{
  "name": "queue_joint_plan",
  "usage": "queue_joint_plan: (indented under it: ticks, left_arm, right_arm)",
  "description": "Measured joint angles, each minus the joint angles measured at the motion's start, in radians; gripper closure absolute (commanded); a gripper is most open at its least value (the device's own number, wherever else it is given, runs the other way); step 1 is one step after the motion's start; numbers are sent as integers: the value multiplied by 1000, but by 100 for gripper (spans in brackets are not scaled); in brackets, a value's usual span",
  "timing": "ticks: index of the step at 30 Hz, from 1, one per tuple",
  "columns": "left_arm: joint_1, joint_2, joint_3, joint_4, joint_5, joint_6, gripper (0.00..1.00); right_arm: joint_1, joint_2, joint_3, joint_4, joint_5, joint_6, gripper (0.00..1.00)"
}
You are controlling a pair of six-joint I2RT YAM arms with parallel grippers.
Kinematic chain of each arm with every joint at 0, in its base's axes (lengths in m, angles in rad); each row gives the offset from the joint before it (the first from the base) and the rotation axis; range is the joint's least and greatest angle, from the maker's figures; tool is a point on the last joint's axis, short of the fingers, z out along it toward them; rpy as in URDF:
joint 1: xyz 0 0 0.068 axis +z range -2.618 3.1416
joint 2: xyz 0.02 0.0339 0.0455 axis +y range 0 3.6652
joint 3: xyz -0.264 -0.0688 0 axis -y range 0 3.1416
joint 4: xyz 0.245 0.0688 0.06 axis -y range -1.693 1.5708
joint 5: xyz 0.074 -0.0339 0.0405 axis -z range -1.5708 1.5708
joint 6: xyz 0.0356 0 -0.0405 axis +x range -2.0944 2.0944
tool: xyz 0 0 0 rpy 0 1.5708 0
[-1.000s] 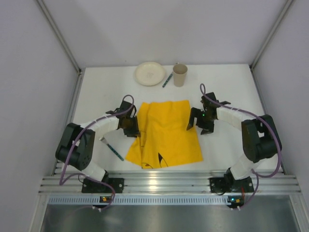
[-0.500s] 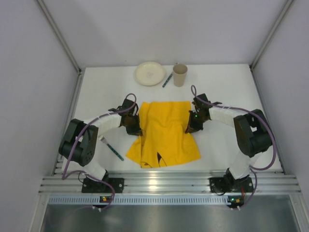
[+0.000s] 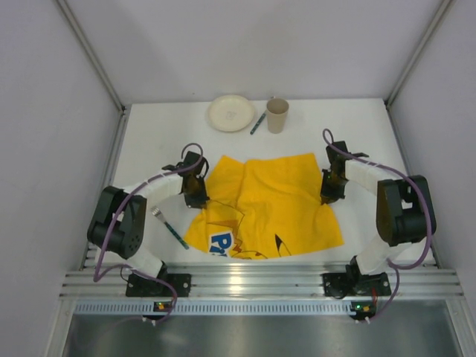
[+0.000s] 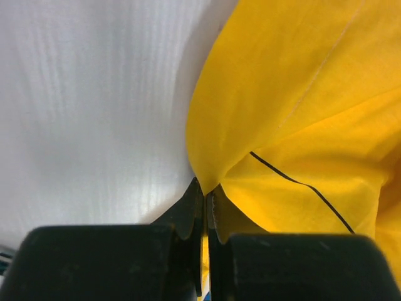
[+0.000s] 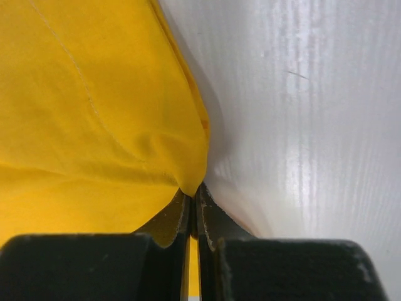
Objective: Set the dinner table for one person
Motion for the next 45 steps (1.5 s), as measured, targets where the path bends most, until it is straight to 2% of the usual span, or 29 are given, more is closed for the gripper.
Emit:
queue_joint_plan:
  ticks: [6, 11, 12, 13, 14, 15, 16, 18, 19, 20, 22, 25, 31, 37, 45]
  left_arm:
    - [3, -36, 0, -87, -143, -70, 100]
    - [-6, -97, -10, -132, -167, -190, 98]
    - [-6, -110, -14, -133, -168, -201, 89]
    - [-6, -122, -19, -133, -169, -209, 69]
    - [-6, -129, -20, -134, -171, -211, 55]
    - [-5, -129, -20, -139, -187, -212, 46]
    - [-2, -128, -20, -146, -202, -216, 33]
    - [6, -128, -19, -166, -231, -222, 23]
    - [8, -128, -14, -180, -239, -226, 18]
    - [8, -128, -6, -195, -251, -227, 12]
    - [8, -128, 26, -227, -272, -227, 10]
    - [8, -128, 116, -248, -297, -200, 9]
    - [9, -46, 394, -226, -317, -89, 9]
    - [60, 178, 628, -143, -261, -76, 11]
    - [191, 525, 916, -32, -127, -192, 10]
  right_arm:
    - [-10, -6, 4, -54, 123, 20, 100]
    - [-14, -6, 4, -73, 136, 59, 100]
    - [-14, -6, 4, -75, 136, 63, 100]
    - [-14, -6, 4, -75, 135, 63, 96]
    - [-14, -6, 4, -75, 133, 63, 84]
    - [-15, -6, 4, -76, 137, 59, 65]
    - [-18, -5, 4, -80, 142, 53, 51]
    - [-33, -5, 6, -97, 151, 34, 40]
    - [-39, -5, 10, -107, 152, 31, 27]
    - [-43, -4, 13, -114, 155, 29, 22]
    - [-47, -4, 26, -135, 158, 21, 14]
    - [-46, -10, 66, -175, 154, 19, 9]
    - [-41, -109, 192, -240, 103, 11, 8]
    - [-36, -277, 225, -244, -34, 10, 9]
    - [-31, -372, 112, -265, -91, 5, 8]
